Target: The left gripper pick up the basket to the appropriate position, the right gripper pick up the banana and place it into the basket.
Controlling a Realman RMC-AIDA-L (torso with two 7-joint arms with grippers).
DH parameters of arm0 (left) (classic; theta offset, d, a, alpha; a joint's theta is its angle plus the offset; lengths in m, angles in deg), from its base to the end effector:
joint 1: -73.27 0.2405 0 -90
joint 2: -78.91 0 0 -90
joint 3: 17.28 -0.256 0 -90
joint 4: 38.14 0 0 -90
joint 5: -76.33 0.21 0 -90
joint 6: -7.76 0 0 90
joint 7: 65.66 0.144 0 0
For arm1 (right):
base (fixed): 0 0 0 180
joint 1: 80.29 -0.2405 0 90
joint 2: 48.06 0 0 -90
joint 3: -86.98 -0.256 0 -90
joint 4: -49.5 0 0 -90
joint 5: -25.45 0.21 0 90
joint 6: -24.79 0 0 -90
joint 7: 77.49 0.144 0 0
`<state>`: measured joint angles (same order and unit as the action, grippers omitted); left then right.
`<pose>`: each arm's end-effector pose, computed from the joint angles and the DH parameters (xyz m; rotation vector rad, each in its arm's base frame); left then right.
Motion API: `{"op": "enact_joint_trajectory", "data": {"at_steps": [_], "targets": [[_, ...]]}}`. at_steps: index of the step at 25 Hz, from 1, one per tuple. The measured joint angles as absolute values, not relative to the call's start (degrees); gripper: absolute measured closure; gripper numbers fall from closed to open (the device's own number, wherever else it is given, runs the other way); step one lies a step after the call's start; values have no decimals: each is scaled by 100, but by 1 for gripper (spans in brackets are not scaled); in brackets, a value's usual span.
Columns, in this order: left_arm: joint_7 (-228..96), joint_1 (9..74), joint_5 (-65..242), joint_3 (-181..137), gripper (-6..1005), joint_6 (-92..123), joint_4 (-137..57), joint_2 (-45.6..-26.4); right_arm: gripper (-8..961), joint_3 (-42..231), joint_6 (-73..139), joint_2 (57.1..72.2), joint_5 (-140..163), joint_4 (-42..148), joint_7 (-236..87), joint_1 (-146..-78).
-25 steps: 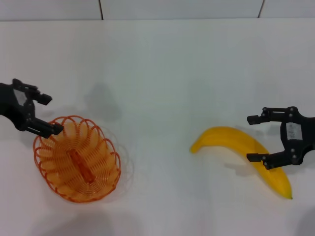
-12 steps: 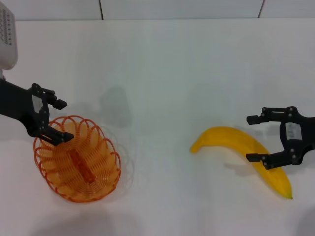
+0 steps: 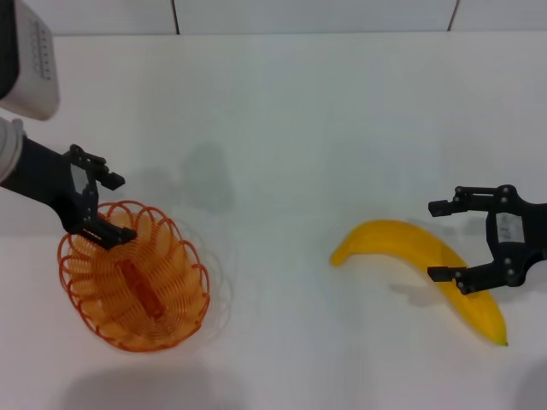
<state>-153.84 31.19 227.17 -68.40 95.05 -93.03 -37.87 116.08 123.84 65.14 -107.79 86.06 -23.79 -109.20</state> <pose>-0.2398 0.3861 0.0329 -2.8816 -0.1715 0.4354 0.3148 0.2958 0.0380 -2.8917 0.1142 0.3770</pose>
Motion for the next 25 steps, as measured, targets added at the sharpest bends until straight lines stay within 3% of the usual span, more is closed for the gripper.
{"op": "enact_joint_trajectory", "data": {"at_steps": [20, 22, 25], "targets": [[-15866, 2846, 23125, -7108, 192, 9144, -8866, -3810, 70, 11595, 12384, 6514, -10779, 8606, -2370, -10920], [-15885, 2838, 23125, -7136, 412, 9134, -8868, -3815, 70, 11596, 12384, 6514, -10779, 8606, -2370, -10920], [-15927, 2835, 23117, -7278, 538, 9123, -8876, -3820, 70, 11593, 12384, 6514, -10780, 8606, -2369, -10920]]}}
